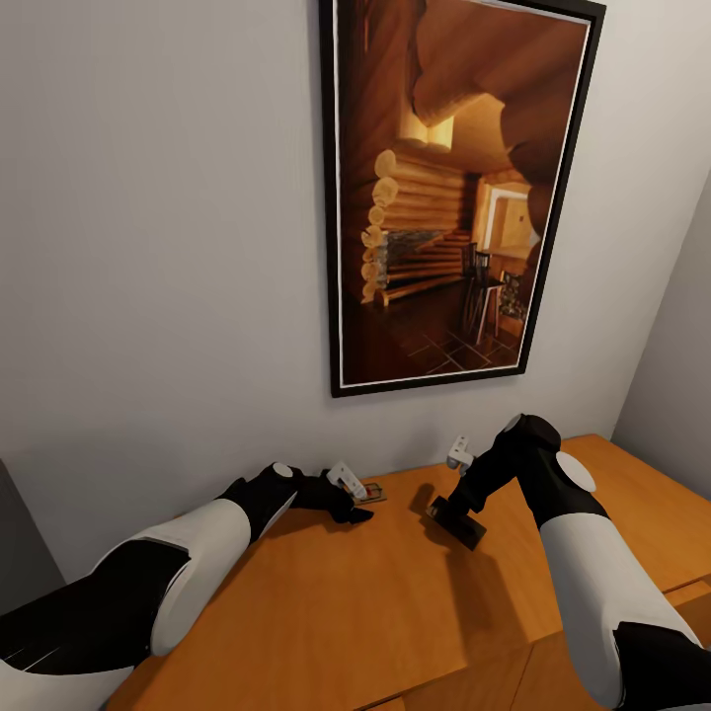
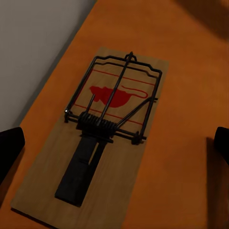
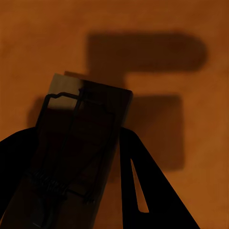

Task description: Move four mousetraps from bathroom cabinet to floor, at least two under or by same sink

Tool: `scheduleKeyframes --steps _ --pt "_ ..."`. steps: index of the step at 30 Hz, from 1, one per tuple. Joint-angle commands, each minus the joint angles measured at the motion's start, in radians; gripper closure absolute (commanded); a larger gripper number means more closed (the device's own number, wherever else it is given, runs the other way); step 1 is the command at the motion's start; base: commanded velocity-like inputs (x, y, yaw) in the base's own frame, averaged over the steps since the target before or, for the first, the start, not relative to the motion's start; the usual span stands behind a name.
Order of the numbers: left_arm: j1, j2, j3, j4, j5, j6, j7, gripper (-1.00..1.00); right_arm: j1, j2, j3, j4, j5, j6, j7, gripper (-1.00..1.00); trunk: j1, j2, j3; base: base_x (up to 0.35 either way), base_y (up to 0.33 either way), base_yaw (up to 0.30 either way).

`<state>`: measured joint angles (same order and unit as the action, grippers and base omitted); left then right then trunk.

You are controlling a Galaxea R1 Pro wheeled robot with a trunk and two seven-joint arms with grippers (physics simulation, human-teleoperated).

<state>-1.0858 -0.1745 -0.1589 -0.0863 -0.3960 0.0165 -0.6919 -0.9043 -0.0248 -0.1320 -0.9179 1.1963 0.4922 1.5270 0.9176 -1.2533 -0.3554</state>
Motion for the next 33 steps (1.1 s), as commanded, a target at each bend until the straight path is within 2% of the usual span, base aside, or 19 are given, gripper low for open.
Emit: scheduleKeyframes --steps 1,33 --pt "0.0 0.0 -0.028 0.0 -0.001 0.002 -0.002 -1.0 -0.001 0.0 -0.001 -0.001 0.005 0.011 0.007 1.0 0.0 -0.001 -0.001 0.0 0.0 0.0" --pt "0.0 0.0 -0.028 -0.001 -0.004 0.002 0.006 -1.0 -0.001 0.0 -0.001 -0.001 0.005 0.011 0.007 1.0 0.0 -0.001 -0.001 0.0 0.0 0.0"
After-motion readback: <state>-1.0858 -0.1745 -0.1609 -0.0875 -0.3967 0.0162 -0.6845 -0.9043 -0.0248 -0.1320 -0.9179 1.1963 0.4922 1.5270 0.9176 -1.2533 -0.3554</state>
